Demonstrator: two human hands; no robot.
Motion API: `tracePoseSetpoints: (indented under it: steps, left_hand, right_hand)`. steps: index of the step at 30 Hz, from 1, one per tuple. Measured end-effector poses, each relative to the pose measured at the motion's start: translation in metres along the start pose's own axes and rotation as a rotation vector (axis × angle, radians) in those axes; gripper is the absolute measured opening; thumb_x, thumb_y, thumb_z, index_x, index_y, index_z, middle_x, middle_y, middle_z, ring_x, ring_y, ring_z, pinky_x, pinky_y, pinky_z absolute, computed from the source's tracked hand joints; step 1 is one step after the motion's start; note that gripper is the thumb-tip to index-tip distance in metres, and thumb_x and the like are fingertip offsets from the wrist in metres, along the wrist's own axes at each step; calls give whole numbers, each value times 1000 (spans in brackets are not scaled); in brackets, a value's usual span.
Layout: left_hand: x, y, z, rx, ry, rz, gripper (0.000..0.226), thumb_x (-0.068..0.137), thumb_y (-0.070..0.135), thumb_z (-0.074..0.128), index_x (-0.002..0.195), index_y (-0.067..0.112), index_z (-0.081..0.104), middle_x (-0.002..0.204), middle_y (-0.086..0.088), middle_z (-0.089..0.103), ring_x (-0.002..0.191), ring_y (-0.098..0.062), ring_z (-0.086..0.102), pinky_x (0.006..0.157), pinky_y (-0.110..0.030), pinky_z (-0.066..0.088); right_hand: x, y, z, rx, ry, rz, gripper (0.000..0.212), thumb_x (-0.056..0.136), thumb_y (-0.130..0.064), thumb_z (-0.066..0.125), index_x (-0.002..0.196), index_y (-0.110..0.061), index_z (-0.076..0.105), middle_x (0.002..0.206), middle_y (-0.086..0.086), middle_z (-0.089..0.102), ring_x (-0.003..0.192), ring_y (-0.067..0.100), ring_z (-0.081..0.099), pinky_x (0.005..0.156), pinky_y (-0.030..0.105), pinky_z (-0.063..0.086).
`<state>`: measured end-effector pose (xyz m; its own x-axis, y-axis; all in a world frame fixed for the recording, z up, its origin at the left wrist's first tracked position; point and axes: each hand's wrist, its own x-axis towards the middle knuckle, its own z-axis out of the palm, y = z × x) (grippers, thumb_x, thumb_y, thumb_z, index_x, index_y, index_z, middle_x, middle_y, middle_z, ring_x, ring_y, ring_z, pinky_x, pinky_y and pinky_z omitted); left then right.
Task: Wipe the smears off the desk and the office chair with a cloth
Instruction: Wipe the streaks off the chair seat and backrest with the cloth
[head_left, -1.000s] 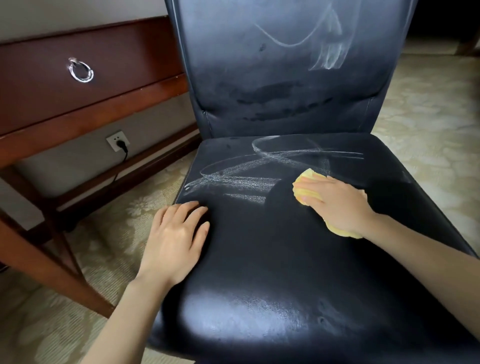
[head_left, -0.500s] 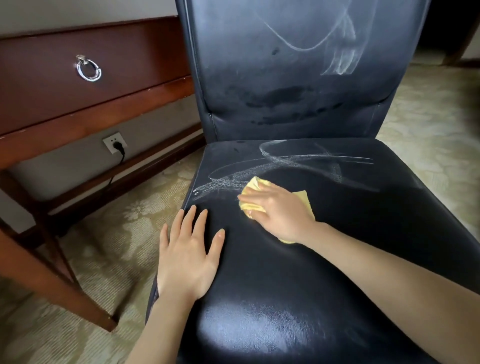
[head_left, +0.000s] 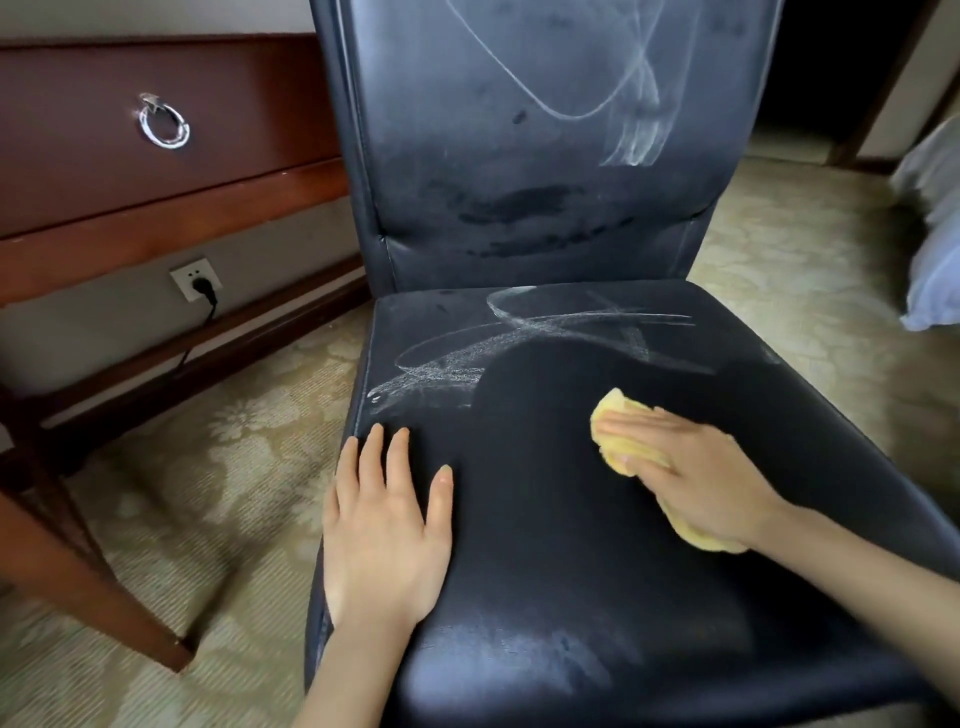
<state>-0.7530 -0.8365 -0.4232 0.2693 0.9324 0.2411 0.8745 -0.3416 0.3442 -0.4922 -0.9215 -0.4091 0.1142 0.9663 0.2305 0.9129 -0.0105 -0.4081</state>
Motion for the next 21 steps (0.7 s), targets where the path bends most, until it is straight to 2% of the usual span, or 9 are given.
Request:
tracePoseSetpoints:
  steps: [2, 5, 8, 10, 13, 18, 21]
  left_hand:
    - [-8, 7, 2, -20, 16, -17, 66, 96, 56, 11, 146, 19, 33, 155, -3, 27, 145, -22, 11, 115, -39, 13]
    - [-23, 19, 4, -40, 35, -27, 63, 97, 54, 22, 142, 15, 41, 151, -7, 35, 143, -27, 20, 112, -44, 20]
    - [-37, 33, 2, -97, 42, -52, 74, 88, 57, 12, 142, 17, 41, 150, -4, 37, 143, -25, 22, 113, -43, 19]
    - [-44, 40, 2, -195, 46, -94, 71, 88, 57, 15, 144, 21, 37, 152, 1, 32, 143, -20, 17, 115, -38, 12]
    - [-55, 49, 2, -365, 87, -144, 59, 93, 52, 26, 144, 25, 36, 152, 7, 29, 143, -12, 13, 114, -31, 7]
    - [-69, 66, -1, -597, 207, -228, 44, 93, 28, 56, 136, 21, 48, 146, 6, 37, 138, -14, 24, 110, -28, 11]
    - [-73, 67, -3, -819, 288, -262, 39, 91, 10, 56, 124, 31, 53, 138, 8, 45, 131, -6, 31, 106, -12, 14]
  right_hand:
    - [9, 10, -1, -23, 32, 67, 29, 93, -18, 52, 114, -35, 62, 122, -25, 59, 122, 5, 48, 104, 16, 23]
    - [31, 15, 3, -26, 61, 214, 30, 95, -28, 50, 118, -42, 61, 122, -10, 62, 119, 18, 50, 91, 31, 36]
    - [59, 10, 14, -57, 78, 272, 26, 95, -31, 49, 115, -37, 63, 117, -3, 64, 109, 24, 55, 86, 40, 44]
    - [77, 4, 23, -78, 110, 291, 23, 96, -31, 48, 112, -31, 65, 113, 0, 64, 103, 26, 56, 80, 38, 44]
    - [99, -11, 37, -99, 140, 309, 25, 95, -32, 47, 114, -29, 64, 114, 3, 63, 104, 28, 55, 84, 39, 45]
    - [114, -37, 55, -150, 151, 254, 30, 95, -30, 45, 121, -29, 61, 116, 5, 62, 106, 27, 52, 84, 35, 40]
    - [108, -49, 59, -144, 99, 139, 34, 96, -29, 47, 128, -29, 57, 122, 5, 60, 112, 27, 51, 91, 35, 38]
